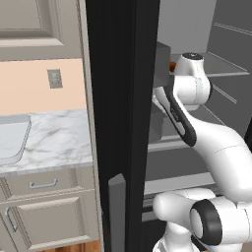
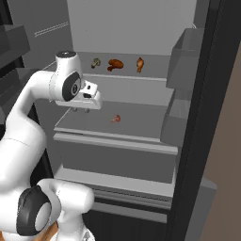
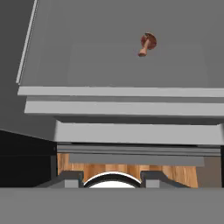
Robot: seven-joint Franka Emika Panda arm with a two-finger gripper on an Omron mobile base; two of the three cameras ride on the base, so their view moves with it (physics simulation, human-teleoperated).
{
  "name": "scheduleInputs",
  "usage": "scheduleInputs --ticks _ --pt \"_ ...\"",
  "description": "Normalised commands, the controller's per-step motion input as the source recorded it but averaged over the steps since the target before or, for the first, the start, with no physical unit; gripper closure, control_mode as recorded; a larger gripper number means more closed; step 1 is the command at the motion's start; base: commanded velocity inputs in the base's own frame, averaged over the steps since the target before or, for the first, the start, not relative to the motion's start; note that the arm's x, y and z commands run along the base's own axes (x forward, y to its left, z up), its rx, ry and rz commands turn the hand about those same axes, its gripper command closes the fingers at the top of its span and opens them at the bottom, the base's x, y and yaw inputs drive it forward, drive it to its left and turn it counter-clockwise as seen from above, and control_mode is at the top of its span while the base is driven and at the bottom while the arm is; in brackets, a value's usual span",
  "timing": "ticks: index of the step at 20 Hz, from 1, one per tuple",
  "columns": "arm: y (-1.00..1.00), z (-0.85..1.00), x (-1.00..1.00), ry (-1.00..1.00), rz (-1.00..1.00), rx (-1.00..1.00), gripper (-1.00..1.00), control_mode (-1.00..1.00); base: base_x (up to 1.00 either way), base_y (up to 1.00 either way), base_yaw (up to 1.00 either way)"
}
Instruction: Place one mushroom and one chicken drumstick in each tupperware on the nearby counter, to pack two identical lunches.
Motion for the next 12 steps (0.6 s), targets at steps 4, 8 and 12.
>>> scheduleInputs --ticks 4,8,12 --pt "0.00 0.05 -0.06 -0.09 0.00 0.00 -1.00 -1.00 0.00 0.00 0.00" --pt "0.02 0.44 -0.01 -0.33 0.00 -0.01 -1.00 -1.00 0.00 0.00 0.00" --pt "0.01 0.43 0.00 -0.33 0.00 0.00 -1.00 -1.00 0.00 0.00 0.00"
